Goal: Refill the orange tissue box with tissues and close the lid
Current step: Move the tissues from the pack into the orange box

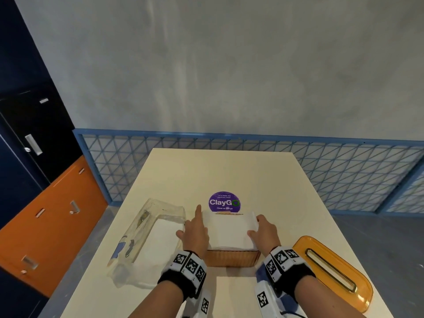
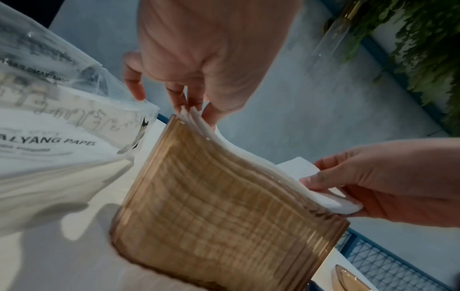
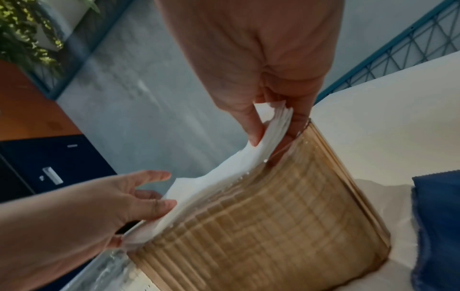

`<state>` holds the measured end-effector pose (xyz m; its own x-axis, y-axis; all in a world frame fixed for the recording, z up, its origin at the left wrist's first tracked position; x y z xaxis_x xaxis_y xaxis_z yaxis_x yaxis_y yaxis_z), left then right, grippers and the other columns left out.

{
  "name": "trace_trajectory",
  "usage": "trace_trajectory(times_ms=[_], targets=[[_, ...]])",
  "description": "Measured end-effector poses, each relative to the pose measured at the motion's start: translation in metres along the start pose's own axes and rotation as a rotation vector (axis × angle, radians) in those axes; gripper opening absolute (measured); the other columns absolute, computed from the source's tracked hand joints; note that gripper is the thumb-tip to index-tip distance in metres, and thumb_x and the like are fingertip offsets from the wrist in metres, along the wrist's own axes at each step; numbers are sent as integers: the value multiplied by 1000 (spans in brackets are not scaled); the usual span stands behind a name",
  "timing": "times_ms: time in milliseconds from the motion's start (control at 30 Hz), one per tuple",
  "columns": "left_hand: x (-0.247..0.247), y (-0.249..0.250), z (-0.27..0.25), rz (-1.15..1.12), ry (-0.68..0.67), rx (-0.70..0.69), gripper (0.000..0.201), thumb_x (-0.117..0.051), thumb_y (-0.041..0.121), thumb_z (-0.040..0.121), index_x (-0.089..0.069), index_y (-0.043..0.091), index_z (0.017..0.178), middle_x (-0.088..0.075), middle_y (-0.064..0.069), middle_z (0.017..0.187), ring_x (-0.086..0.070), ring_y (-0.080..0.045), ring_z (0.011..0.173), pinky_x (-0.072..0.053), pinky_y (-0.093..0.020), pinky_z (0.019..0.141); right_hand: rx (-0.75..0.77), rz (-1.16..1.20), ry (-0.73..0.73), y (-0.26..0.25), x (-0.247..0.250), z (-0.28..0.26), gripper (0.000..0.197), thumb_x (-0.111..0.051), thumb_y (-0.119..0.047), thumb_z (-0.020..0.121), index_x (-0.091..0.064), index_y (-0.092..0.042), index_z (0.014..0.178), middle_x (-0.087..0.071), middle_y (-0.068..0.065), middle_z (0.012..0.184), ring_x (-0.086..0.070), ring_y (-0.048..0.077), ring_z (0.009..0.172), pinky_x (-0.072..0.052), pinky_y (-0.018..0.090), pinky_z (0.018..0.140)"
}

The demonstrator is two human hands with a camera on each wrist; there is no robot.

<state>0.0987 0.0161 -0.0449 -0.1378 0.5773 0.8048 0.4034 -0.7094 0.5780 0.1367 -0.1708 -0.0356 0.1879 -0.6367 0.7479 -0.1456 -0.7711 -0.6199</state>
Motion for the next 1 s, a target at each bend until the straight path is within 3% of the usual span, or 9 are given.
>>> trace_trajectory(times_ms=[133,267,367,433,500,567,667,800,1000], targets=[[-1,2,2,146,-33,-9,71,-42,0,92,-9,24,150,-55,-6,120,-45,-23,118,-31,-45,103,34,-38,-6,-2,-3,-2,48,-54,-10,91,-36,-3,135,-58,21,125,-57,33,112,-48,32,88],[5,10,1,349,-28,-64,68,-41,2,92,-11,22,150,-42,-6,136,-36,-26,128,-29,-52,104,166,-183,15,-5,1,-3,59,-54,-11,91,-25,-6,143,-45,15,136,-47,28,123,-41,33,100],[15,26,-1,481,9,-320,56,-45,15,96,-24,28,146,-33,-3,143,-31,-25,132,-22,-56,107,304,-349,78,-8,9,-6,62,-54,-13,91,-24,-11,145,-36,12,140,-38,26,126,-42,33,98],[12,34,-3,553,-140,-517,53,-51,23,94,-32,34,143,-28,2,150,-25,-22,138,-15,-60,109,436,-409,87,-12,13,-7,62,-58,-16,88,-31,-16,143,-36,9,142,-37,26,127,-41,34,98],[11,36,-5,640,-317,-599,52,-53,30,93,-35,36,141,-28,4,151,-22,-20,141,-11,-64,108,549,-504,-39,-14,8,-6,64,-61,-24,87,-32,-23,144,-34,3,147,-35,23,133,-32,35,107],[11,34,-4,692,-418,-595,54,-55,33,92,-34,38,142,-26,4,153,-21,-20,143,-8,-67,107,532,-582,-221,-12,2,-4,67,-60,-31,88,-27,-32,146,-28,-4,152,-26,17,140,-17,41,116],[11,30,0,719,-494,-545,63,-59,34,90,-28,40,144,-21,4,156,-19,-20,145,-5,-69,107,444,-630,-371,-6,1,0,67,-58,-33,89,-23,-37,146,-18,-8,157,-16,14,145,-3,51,118],[11,21,4,764,-566,-508,70,-59,32,90,-18,45,146,-12,4,159,-16,-18,147,-4,-69,109,413,-730,-459,-4,4,5,65,-55,-32,92,-19,-41,146,-8,-9,159,-12,16,147,-2,55,117],[12,17,10,818,-623,-510,73,-57,29,92,-12,46,146,-9,4,159,-16,-17,146,-6,-67,109,399,-836,-541,-10,9,6,70,-56,-28,92,-14,-43,146,-6,-3,160,-7,20,148,-2,54,117]])
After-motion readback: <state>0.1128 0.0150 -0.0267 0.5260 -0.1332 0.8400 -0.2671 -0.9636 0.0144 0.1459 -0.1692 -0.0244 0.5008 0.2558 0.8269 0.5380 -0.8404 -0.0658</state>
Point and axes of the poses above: each hand's wrist, its own z-axis towards the middle knuckle, its own x-axis out of the back of the hand, y = z × x, the point moved 4 cm from there along z, towards the middle knuckle
